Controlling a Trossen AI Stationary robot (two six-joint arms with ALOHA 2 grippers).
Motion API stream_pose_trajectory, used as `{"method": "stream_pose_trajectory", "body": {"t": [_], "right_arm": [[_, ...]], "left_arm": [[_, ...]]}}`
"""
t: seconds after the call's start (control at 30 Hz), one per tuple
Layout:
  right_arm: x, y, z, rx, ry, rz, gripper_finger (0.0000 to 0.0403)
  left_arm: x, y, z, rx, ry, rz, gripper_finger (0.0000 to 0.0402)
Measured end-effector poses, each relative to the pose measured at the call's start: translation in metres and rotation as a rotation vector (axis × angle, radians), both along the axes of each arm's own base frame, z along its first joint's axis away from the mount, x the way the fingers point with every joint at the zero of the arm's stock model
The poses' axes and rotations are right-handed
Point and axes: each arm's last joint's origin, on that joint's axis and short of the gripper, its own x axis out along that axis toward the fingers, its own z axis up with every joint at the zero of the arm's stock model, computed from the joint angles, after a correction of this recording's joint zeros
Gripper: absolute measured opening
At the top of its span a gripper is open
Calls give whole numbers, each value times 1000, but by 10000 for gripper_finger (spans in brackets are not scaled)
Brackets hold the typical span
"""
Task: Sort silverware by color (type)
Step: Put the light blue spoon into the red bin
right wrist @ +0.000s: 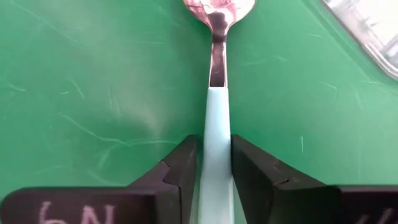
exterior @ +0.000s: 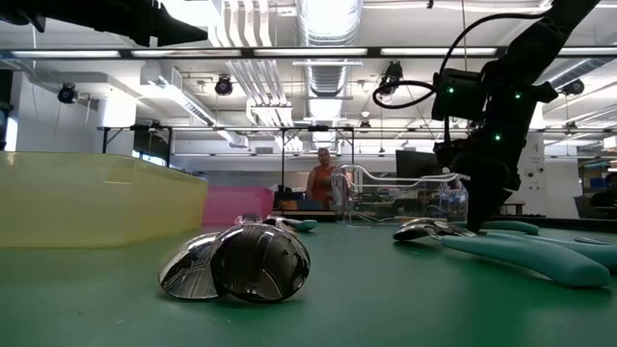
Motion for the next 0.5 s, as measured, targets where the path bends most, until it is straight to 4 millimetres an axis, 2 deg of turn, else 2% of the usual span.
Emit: {"method": "stream_pose_trajectory", "body": {"t": [0.1, 0.27, 0.5], "right_arm": [[2, 2, -11, 12, 52, 13, 46], [4, 3, -20, 18, 90, 20, 44], [5, 4, -5, 7, 1, 26, 44]], "left_arm": [[0, 0, 0, 0, 0, 0, 0], [0, 0, 0, -3, -2, 0, 0], [0, 0, 0, -3, -3, 0, 0]]}}
